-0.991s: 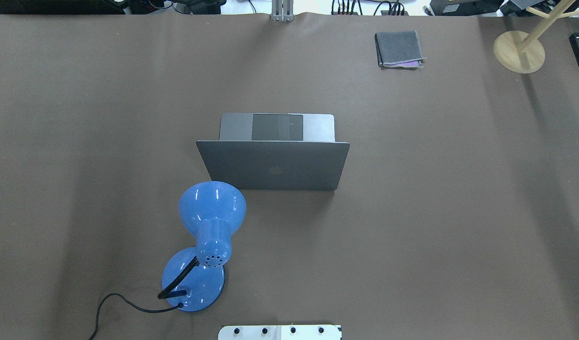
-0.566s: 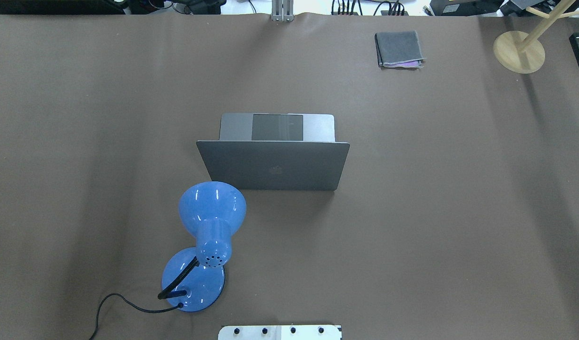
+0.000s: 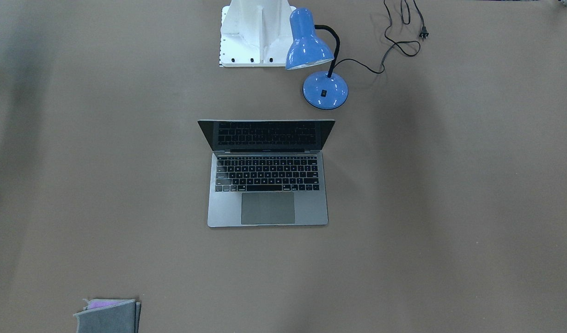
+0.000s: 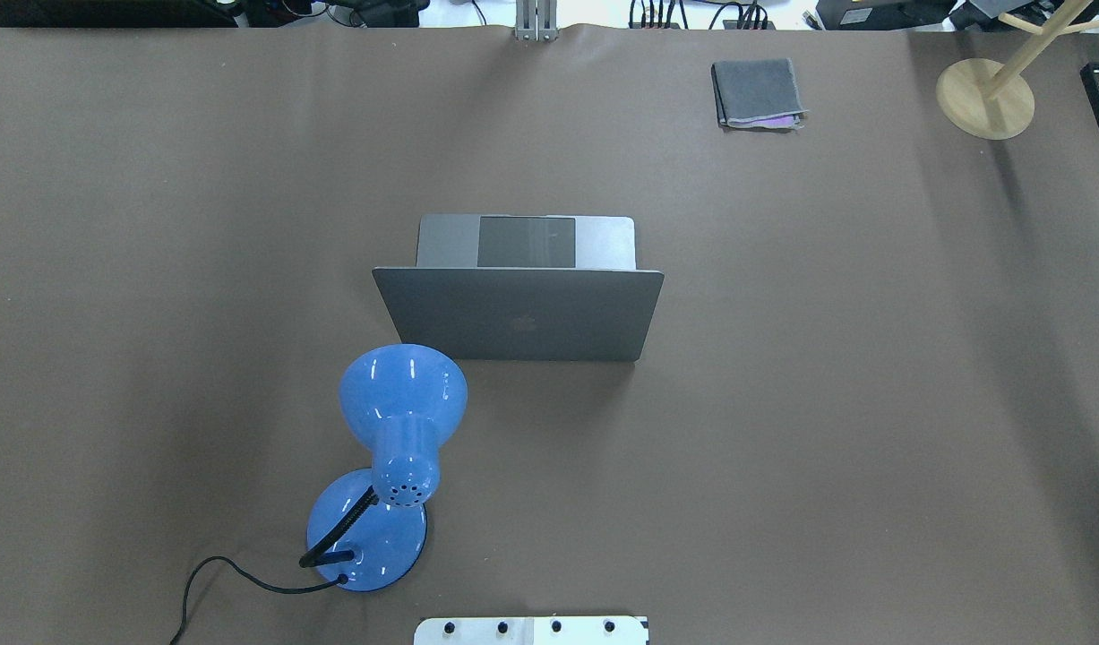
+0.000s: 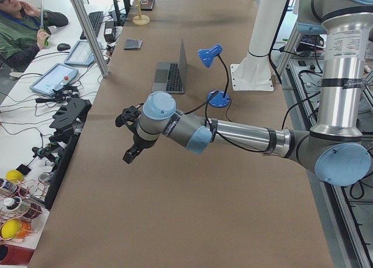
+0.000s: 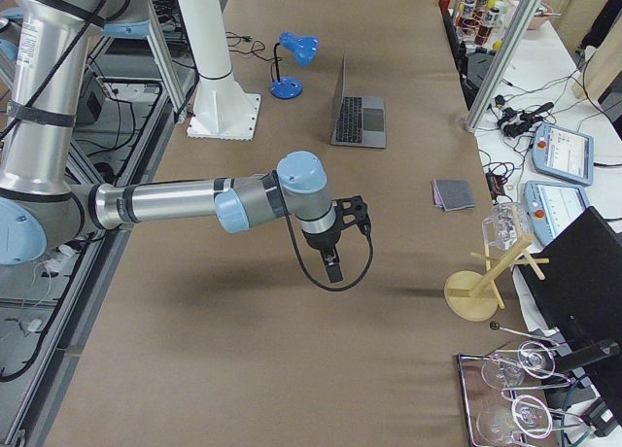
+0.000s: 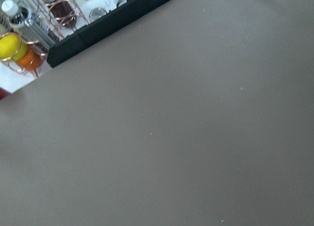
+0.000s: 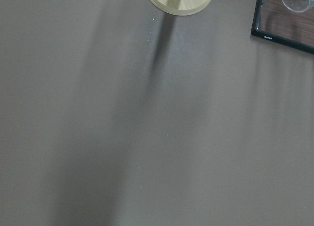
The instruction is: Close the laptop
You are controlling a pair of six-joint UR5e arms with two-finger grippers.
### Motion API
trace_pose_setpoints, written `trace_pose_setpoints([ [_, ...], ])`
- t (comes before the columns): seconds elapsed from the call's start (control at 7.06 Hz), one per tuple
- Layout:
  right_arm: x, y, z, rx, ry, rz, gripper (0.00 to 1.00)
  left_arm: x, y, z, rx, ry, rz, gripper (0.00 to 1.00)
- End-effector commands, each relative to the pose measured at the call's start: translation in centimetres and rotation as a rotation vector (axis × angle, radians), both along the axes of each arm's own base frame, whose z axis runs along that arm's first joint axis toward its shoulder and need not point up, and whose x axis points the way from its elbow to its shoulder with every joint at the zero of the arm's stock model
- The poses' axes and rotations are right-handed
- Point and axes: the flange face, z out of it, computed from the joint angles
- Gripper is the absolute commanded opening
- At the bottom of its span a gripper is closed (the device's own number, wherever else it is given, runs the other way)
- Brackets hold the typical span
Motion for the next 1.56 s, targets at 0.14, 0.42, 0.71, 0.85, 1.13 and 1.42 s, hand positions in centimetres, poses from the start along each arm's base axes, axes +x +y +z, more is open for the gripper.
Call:
trace_pose_setpoints([
  [0.14, -1.5, -0.2, -2.8, 0.027, -0.187, -0.019, 1.0, 3.4, -0.5, -4.3, -0.033, 0.201, 0.063, 0.98],
  [0.42, -5.8, -0.1, -6.1, -0.028, -0.351, 0.045, 0.99, 12.7, -1.9, -11.8, -0.098, 0.347, 0.105, 0.98],
  [0.71, -12.1, 0.4, -10.7, -0.171, -0.442, 0.111, 0.99, 20.9, -0.2, -17.6, -0.259, 0.501, 0.128, 0.98],
  [0.85, -15.5, 1.4, -12.7, -0.197, -0.43, 0.142, 0.99, 25.3, 1.5, -20.3, -0.341, 0.535, 0.164, 0.98],
  [1.13, -20.7, 4.5, -18.3, -0.27, -0.426, 0.171, 0.99, 31.1, 3.6, -24.2, -0.376, 0.562, 0.243, 0.97],
  [1.42, -23.4, 7.3, -24.2, -0.335, -0.363, 0.188, 0.98, 34.4, 5.5, -26.6, -0.423, 0.585, 0.265, 0.8],
])
